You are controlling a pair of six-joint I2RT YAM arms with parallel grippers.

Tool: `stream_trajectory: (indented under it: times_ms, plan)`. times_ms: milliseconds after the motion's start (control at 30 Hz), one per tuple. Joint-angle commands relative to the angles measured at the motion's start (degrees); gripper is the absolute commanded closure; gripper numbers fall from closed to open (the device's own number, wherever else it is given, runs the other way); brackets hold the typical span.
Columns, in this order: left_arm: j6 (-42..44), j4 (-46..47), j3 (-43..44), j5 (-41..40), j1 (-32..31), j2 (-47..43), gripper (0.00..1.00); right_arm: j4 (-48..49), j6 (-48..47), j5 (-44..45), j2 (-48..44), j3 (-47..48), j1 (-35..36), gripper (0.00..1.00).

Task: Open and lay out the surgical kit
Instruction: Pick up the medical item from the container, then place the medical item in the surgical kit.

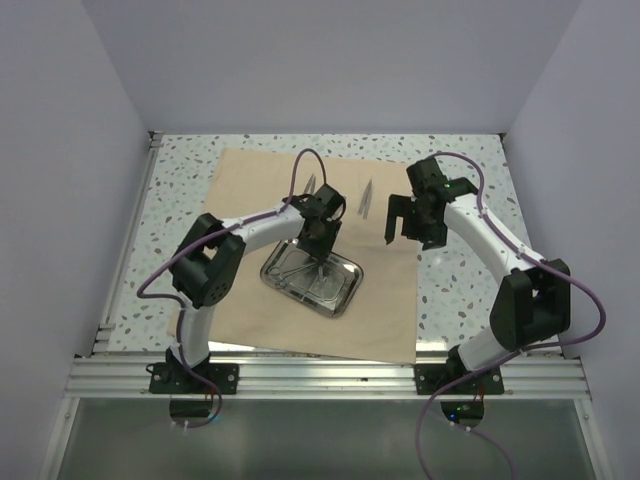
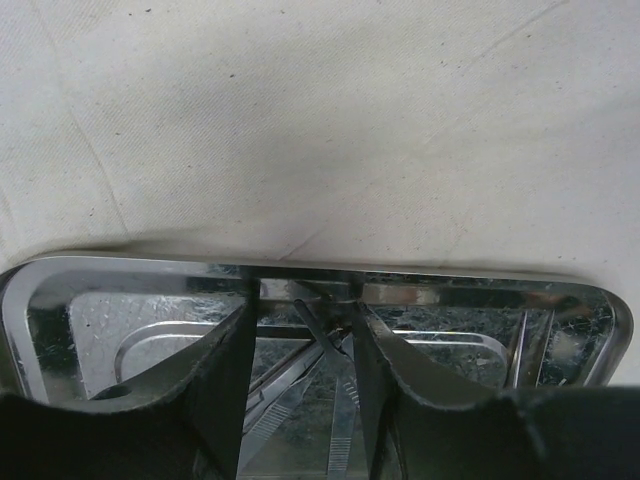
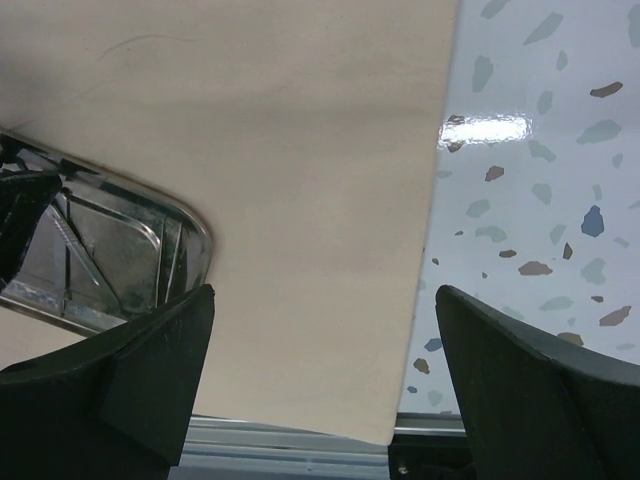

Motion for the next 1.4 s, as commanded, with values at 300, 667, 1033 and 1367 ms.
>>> stream_trajectory:
  times_ms: [300, 667, 1033, 1367]
  plan:
    - [-2.30, 0.40, 1.07, 0.45, 0.12, 2.58, 0.76, 0.52, -1.32, -0.22, -1.58, -0.17, 0.21, 0.04]
    - [-0.99, -7.24, 11.93, 1.77, 0.21, -0.85, 1.00, 0.61, -1.67, -0.04, -1.76, -0.87, 0.13, 0.04]
    - [8.32, -13.23, 25.06, -2.01, 9.87, 0.37, 1.00, -0.36, -2.03, 0.57, -0.97, -0.17, 0.21, 0.04]
    - [12.46, -6.29, 38.39, -4.39, 19.89, 13.38, 1.00, -2.29, -2.20, 1.45, 0.26, 0.88, 0.13, 0.04]
